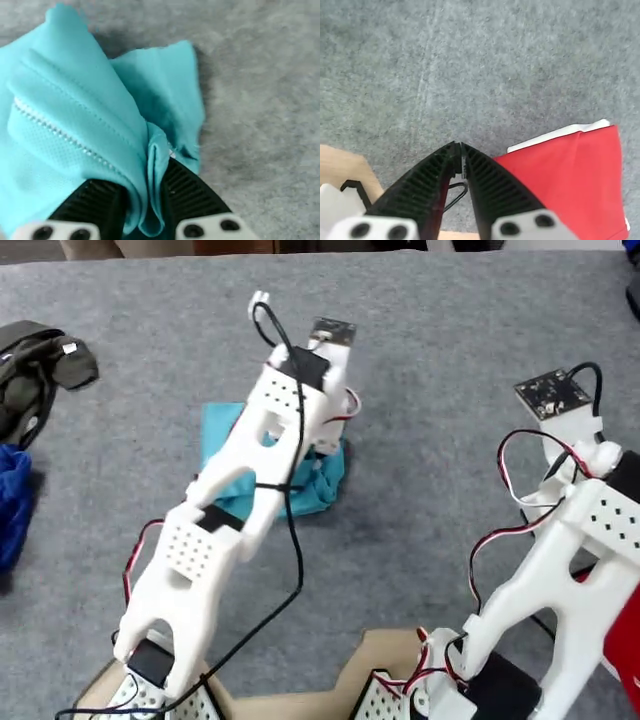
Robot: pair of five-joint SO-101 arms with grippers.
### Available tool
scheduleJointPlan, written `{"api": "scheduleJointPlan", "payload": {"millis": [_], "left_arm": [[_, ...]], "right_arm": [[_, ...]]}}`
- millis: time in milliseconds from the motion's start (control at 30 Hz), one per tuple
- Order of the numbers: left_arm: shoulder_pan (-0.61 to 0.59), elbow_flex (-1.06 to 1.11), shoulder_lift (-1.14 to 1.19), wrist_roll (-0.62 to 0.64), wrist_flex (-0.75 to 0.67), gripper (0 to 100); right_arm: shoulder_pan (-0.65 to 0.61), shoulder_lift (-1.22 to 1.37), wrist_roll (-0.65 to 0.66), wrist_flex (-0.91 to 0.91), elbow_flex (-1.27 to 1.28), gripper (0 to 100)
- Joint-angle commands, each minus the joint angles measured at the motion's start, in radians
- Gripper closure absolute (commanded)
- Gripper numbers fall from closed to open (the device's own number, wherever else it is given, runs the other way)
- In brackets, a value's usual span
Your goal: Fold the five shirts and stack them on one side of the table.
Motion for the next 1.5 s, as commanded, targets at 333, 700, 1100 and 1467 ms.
{"api": "scheduleJointPlan", "payload": {"millis": [333,700,1100,1467], "left_arm": [[0.029,-0.003,-0.022,0.002,0.035,94],[-0.017,0.107,-0.249,0.058,0.037,78],[-0.354,0.385,-0.556,0.129,0.035,77],[-0.31,0.445,-0.378,0.176,0.032,77]], "right_arm": [[-0.031,-0.031,-0.017,-0.025,0.001,98.4],[-0.12,-0.031,-0.057,-0.025,0.001,98.4],[-0.383,-0.03,-0.229,-0.021,-0.119,98.5],[-0.728,0.398,-0.462,-0.063,-0.533,98.7]]}}
